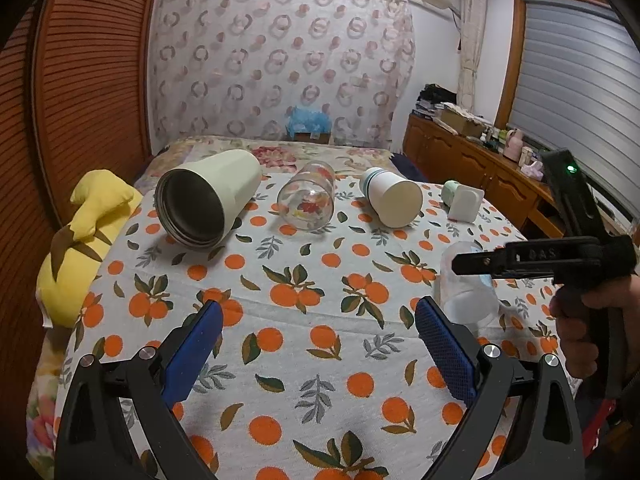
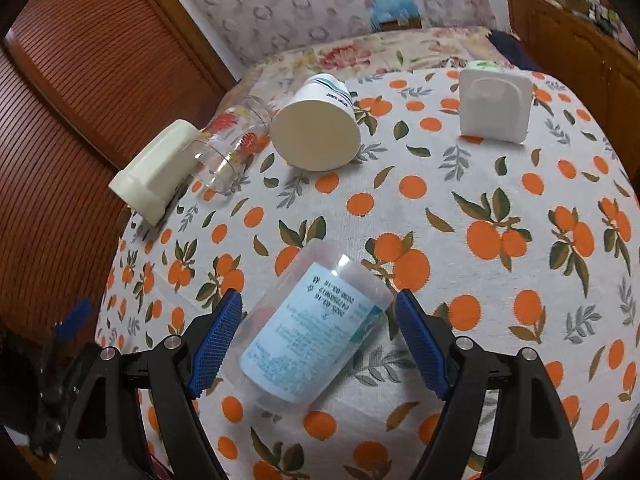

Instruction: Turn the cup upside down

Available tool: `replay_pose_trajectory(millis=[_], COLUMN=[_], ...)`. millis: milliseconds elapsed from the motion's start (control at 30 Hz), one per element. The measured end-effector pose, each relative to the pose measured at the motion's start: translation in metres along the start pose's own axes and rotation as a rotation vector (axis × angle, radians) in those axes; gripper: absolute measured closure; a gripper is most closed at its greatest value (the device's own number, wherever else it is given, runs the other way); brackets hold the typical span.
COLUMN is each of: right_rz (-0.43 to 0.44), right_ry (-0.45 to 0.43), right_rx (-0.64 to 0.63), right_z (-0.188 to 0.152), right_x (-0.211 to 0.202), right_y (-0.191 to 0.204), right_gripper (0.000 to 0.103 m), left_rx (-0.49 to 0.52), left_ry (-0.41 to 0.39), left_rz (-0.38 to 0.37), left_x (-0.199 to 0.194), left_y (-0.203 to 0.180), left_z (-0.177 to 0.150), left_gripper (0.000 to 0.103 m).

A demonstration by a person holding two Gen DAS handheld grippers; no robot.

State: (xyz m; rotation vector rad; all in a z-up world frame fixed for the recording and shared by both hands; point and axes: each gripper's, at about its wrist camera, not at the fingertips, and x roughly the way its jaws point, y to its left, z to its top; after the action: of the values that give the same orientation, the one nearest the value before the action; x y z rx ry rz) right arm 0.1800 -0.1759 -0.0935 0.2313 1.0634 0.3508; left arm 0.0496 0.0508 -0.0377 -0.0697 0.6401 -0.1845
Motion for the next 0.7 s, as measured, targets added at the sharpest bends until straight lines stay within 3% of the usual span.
replay_pose_trajectory(millis=[500,600,700], right_rz=[0.018,0.028,0.034], right_ry=[0.092,0.105,0.113], right_rx=[0.084,0.097,0.114], right_z=[0.018,0.019,0.021], right_x=[0.022,0.023,0.024], right_y=[-0.006,-0.008,-0.011], right_gripper=[0.022,0.029,0.029], left_rx=[0.03,0.036,0.039], left_ry=[0.008,0.01,0.011], left_rz=[-0.017,-0.019,-0.02], left_x=[-0.003,-0.003,-0.003], left_y=[-0.013,-0.014,-0.016], left_z=[-0.001,-0.002,-0.003], left_gripper=[0.01,0.01,0.01])
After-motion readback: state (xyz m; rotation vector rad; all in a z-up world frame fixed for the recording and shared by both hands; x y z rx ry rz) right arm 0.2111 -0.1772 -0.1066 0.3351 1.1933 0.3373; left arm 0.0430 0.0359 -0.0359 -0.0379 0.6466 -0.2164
